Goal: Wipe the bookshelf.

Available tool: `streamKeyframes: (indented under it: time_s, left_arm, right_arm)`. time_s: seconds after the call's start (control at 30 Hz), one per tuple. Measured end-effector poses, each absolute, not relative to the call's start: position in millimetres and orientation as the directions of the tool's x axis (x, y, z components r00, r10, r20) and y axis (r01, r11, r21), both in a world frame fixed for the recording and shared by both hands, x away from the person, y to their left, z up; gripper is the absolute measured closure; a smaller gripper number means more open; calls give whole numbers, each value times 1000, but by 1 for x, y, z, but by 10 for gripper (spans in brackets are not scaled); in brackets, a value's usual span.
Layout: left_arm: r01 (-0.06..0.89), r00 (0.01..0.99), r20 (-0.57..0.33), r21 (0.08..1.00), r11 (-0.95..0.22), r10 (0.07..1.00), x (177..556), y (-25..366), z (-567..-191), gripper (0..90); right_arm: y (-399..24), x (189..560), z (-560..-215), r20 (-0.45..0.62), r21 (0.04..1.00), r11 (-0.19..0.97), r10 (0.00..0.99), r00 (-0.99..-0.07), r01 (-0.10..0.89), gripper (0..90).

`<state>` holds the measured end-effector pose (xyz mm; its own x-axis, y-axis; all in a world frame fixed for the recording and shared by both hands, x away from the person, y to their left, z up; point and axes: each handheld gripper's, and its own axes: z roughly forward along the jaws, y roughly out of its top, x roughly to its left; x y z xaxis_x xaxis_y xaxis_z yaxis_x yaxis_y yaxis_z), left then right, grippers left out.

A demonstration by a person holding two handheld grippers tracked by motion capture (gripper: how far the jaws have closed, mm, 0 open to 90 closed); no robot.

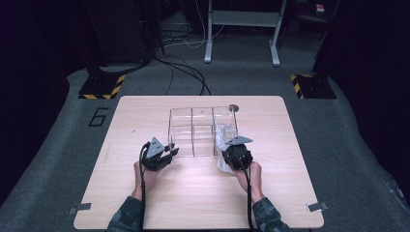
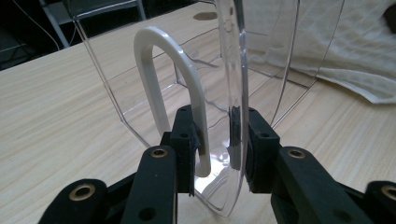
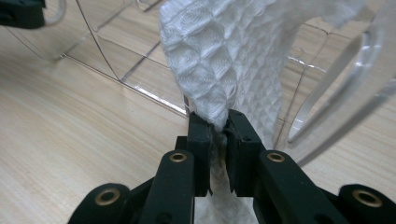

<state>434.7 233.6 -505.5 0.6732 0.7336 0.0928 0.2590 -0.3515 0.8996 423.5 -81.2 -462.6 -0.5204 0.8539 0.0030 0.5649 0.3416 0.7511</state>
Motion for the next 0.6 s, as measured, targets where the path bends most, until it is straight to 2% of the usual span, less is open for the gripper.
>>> streamKeyframes:
  time_s: [0.23, 0.6]
  left_arm:
    - [263, 674, 89, 898, -351, 733, 434, 234, -506, 699]
    - [263, 673, 91, 898, -352, 734, 435, 233, -506, 699]
  right_arm:
    - [-95, 415, -441, 72, 782, 288, 839, -539, 553, 815]
    - [-92, 411, -413, 64, 810, 299, 810, -583, 504, 812]
